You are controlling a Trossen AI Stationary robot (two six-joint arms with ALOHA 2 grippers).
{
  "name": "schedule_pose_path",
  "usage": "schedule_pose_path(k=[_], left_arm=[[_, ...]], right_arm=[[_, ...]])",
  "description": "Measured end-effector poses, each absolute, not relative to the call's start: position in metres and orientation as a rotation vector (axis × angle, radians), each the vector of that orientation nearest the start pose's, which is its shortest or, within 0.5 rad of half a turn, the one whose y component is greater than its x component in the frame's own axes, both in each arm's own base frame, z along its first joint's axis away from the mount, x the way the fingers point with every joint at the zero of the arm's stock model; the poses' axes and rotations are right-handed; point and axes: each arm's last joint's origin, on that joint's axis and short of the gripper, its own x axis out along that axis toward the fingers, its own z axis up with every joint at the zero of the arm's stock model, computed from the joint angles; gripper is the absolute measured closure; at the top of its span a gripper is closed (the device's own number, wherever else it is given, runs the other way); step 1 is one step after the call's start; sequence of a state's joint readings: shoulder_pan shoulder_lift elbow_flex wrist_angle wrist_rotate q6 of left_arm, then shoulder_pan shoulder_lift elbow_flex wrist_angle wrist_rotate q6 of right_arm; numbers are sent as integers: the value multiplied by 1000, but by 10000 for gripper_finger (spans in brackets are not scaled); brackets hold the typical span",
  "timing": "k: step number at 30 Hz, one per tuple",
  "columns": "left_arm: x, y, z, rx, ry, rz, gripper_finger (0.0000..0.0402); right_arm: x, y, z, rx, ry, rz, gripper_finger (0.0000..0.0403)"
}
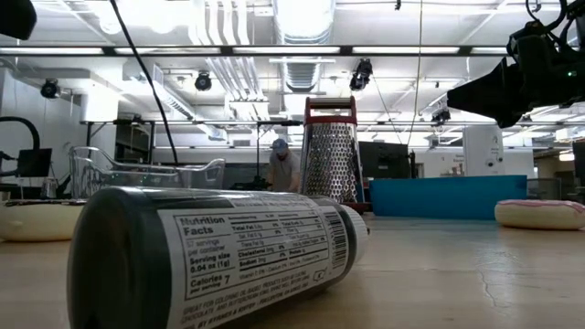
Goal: Pick & Place Food Item
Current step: Put the black food coloring bottle into the black bin
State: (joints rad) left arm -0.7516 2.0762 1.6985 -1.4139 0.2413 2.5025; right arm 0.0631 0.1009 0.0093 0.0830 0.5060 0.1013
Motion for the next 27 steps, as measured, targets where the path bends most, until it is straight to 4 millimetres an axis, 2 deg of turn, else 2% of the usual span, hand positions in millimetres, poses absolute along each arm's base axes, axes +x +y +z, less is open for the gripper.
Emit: schedule_pose_path(k=[5,15,21,27], left_arm=[[270,-262,206,-1816,142,2524,160],[271,-262,209,-1837,123,2486,159],[284,-261,234,-1985,70,2323,160],[305,-254,255,-2176,36,2241,160]], right_arm=[[101,-8,167,97,-14,-443,239],[101,-8,167,97,-14,-443,239],[101,-8,167,97,-14,-443,239],[101,-8,167,97,-15,-443,239]])
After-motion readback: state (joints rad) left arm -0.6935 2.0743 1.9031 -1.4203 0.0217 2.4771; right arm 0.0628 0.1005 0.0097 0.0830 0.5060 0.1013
